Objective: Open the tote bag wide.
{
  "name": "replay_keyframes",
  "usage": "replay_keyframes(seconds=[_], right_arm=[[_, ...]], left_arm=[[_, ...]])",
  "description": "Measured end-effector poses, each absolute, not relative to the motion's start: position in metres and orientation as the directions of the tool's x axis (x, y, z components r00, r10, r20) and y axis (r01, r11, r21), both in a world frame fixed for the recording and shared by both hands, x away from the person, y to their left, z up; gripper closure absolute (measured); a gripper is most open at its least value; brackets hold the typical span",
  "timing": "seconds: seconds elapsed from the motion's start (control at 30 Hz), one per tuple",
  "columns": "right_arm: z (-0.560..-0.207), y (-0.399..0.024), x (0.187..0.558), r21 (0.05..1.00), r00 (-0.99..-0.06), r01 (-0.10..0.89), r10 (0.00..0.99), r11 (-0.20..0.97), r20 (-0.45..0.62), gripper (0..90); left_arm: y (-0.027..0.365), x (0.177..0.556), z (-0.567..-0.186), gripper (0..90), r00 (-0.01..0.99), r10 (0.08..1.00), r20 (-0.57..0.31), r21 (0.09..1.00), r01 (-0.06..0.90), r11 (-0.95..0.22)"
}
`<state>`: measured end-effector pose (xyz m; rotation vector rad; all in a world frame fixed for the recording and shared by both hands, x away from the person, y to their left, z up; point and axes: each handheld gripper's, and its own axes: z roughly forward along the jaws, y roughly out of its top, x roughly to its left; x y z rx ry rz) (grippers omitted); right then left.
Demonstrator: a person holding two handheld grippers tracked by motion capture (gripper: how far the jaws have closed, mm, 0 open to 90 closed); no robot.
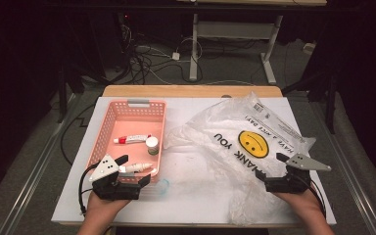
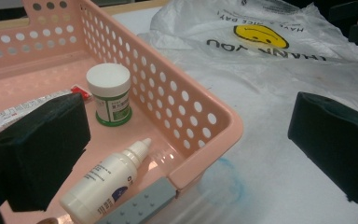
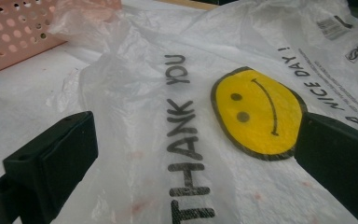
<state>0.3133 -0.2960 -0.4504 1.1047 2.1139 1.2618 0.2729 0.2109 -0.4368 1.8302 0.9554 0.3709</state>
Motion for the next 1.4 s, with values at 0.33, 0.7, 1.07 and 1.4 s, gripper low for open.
replay_keyframes(seconds=[0.33, 0.7, 1.07, 1.4], right_arm=[[-0.448, -0.271, 0.324, 0.871, -0.624, 0.387, 0.781, 0.302, 0.006, 0.0], [-0.439, -0.251, 0.350, 0.870, -0.631, 0.381, 0.776, 0.313, -0.002, 0.3], [-0.444, -0.230, 0.372, 0.846, -0.653, 0.423, 0.757, 0.324, 0.037, 5.1], [-0.445, -0.216, 0.358, 0.819, -0.719, 0.419, 0.694, 0.392, 0.036, 24.2]], left_arm=[[0.209, 0.270, -0.434, 0.0, 0.663, 0.731, -0.158, 0.867, 0.448, -0.219], [0.212, 0.271, -0.435, 0.0, 0.635, 0.760, -0.139, 0.863, 0.454, -0.222], [0.211, 0.274, -0.439, 0.0, 0.633, 0.762, -0.137, 0.870, 0.445, -0.213], [0.213, 0.269, -0.437, 0.0, 0.631, 0.766, -0.124, 0.880, 0.427, -0.209]])
